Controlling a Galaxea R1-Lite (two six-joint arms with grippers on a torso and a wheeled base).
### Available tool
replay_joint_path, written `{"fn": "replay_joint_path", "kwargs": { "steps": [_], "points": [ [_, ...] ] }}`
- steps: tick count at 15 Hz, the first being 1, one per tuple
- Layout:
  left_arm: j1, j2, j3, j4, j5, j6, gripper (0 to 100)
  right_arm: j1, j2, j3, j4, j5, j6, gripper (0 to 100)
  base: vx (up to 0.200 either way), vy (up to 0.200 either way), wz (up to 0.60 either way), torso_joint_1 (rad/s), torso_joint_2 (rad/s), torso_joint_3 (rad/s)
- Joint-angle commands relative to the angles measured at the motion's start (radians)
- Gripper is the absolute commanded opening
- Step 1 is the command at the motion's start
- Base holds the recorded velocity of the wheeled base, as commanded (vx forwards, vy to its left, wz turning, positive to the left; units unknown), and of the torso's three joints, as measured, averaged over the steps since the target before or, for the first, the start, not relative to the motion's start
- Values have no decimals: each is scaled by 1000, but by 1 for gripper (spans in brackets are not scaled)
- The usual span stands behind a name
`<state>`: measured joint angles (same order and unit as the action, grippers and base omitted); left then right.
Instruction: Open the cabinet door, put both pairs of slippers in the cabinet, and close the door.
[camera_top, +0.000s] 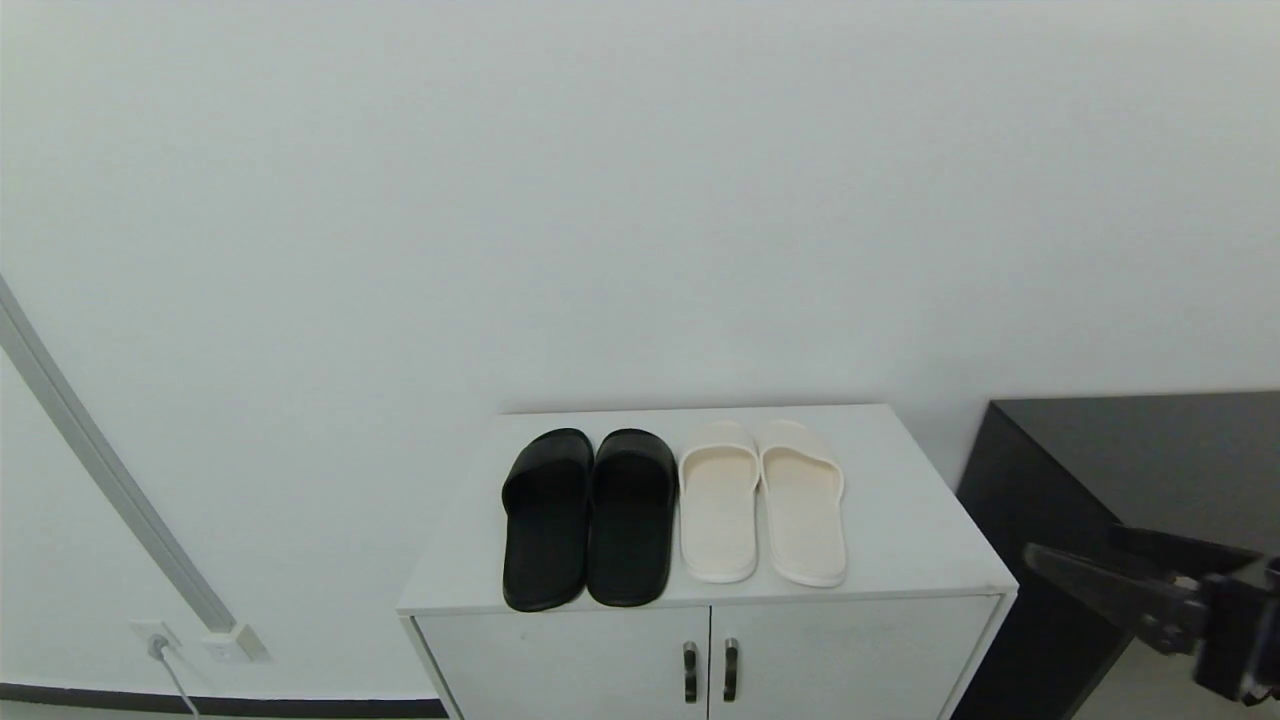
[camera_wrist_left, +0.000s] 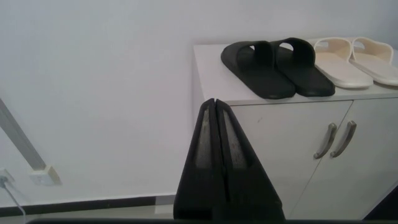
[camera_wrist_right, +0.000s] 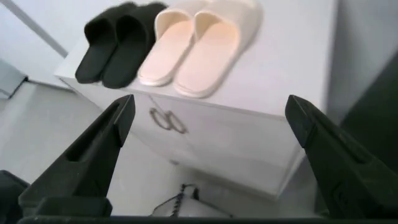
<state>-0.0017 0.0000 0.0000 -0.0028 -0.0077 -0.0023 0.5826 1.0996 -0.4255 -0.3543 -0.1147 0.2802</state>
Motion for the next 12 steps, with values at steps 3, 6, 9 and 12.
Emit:
{"fn": "replay_joint_path", "kwargs": {
  "steps": [3, 6, 9, 12],
  "points": [
    [0, 0, 0, 0, 0, -1, 0, 223, 395, -243, -11, -247, 106, 100, 0, 0, 0, 0, 0, 0],
    [0, 0, 0, 0, 0, 1, 0, 252, 542, -351, -14, -339, 146, 100, 0, 0, 0, 0, 0, 0],
    [0, 0, 0, 0, 0, -1, 0, 273, 669, -423, -19, -390, 186, 100, 0, 0, 0, 0, 0, 0],
    [0, 0, 0, 0, 0, 1, 0, 270, 784, -483, -55, -457, 189, 100, 0, 0, 0, 0, 0, 0]
  ]
}}
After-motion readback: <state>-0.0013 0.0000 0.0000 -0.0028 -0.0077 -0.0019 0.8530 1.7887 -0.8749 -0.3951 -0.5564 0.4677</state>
